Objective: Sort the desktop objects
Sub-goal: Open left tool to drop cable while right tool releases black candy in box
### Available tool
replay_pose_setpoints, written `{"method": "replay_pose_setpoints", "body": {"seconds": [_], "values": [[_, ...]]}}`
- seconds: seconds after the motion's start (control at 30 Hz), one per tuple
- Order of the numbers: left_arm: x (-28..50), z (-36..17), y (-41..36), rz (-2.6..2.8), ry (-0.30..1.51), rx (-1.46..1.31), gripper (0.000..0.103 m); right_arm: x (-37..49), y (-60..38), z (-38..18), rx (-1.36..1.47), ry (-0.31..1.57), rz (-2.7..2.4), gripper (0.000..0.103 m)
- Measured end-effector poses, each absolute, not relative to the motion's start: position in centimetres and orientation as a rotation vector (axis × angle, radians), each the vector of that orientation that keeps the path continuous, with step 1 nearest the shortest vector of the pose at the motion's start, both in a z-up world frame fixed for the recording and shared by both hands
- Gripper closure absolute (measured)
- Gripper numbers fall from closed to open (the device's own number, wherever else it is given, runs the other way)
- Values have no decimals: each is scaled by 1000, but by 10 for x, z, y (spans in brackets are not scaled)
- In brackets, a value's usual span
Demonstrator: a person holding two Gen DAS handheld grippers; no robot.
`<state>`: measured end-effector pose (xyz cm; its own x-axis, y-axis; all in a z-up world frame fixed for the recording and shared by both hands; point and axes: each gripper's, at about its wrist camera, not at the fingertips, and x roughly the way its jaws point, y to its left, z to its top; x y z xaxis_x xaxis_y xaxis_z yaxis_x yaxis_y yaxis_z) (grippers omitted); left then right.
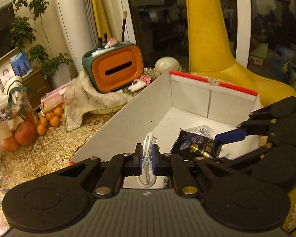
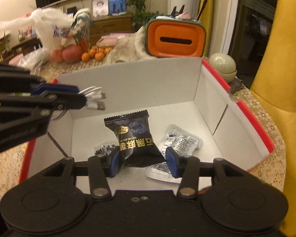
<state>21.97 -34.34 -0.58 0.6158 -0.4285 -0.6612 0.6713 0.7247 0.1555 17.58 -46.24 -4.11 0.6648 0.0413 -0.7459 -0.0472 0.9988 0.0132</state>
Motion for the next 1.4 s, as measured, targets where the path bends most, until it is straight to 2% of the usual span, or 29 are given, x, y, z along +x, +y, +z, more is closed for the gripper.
{"method": "replay_pose_setpoints", "body": {"seconds": [0.73,0.97,1.1,1.4], "values": [[272,-48,-367,-658,869,470,95,204,-460,-63,-65,981,44,56],[277,-49,-364,-637,876,447,95,200,-460,-61,-53,976,23,53],[280,-47,-361,-634,906,410,94,198,-460,-55,-40,956,16,43],[265,-30,-354,-668,885,368,93,189,-456,-43,-43,927,30,42]]}}
